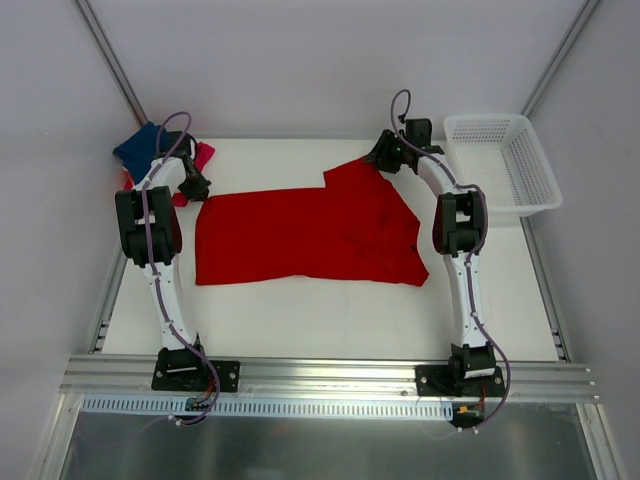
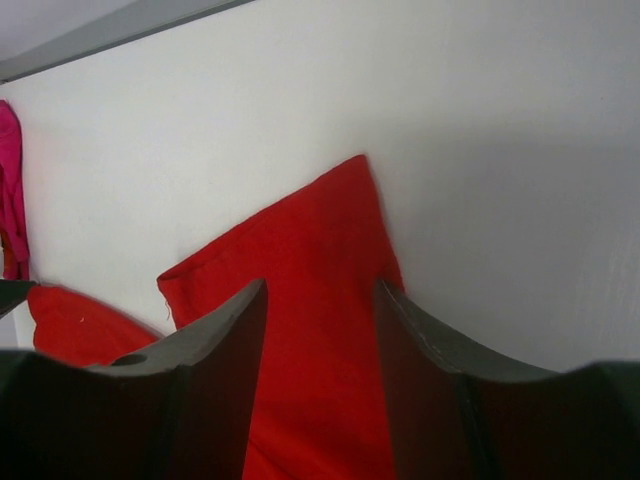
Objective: Fold and stack the t-shirts
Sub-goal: Fold the tshirt
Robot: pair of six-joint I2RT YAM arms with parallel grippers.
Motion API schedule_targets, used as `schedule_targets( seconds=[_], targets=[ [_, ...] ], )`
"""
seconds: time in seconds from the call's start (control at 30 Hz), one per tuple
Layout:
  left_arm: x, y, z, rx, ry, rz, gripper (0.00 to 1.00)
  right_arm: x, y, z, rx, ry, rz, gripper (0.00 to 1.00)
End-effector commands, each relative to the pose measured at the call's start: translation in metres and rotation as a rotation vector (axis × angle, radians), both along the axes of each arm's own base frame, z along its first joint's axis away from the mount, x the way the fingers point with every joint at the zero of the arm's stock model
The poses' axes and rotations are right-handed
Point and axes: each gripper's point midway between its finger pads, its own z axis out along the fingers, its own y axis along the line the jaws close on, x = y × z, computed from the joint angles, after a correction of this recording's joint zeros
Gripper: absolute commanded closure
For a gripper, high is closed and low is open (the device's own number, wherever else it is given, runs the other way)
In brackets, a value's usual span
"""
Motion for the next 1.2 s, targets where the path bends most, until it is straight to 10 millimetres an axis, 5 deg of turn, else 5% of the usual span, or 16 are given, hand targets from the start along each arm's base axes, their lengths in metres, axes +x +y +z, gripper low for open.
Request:
schedule_targets(
  seconds=[0.0,0.17,0.4,0.87,1.17],
  targets=[
    [-0.011,-0.010,0.008,-0.022,0.027,-0.028,1.00,0.003,-0.003,0.014,0.040,-0.014,-0.017,0.49],
    [-0.010,-0.011,0.008,-0.024,0.027,-0.031,1.00,0.003,-0.006,0.013,0.075,0.002,-0.008,0.50],
    [-0.010,-0.012,0.006,-0.023,0.030,-0.032,1.00,0.007,-0.020,0.055,0.036,-0.110,-0.011,0.49],
    [-0.007,-0.013,0.006,-0.019,0.026,-0.036,1.00,0.014,-0.033,0.089,0.037,-0.194,-0.007,0.50],
    [-0.008,-0.013,0.006,-0.019,0.026,-0.036,1.00,0.016,-0.035,0.057,0.075,-0.118,-0.016,0.51]
  ],
)
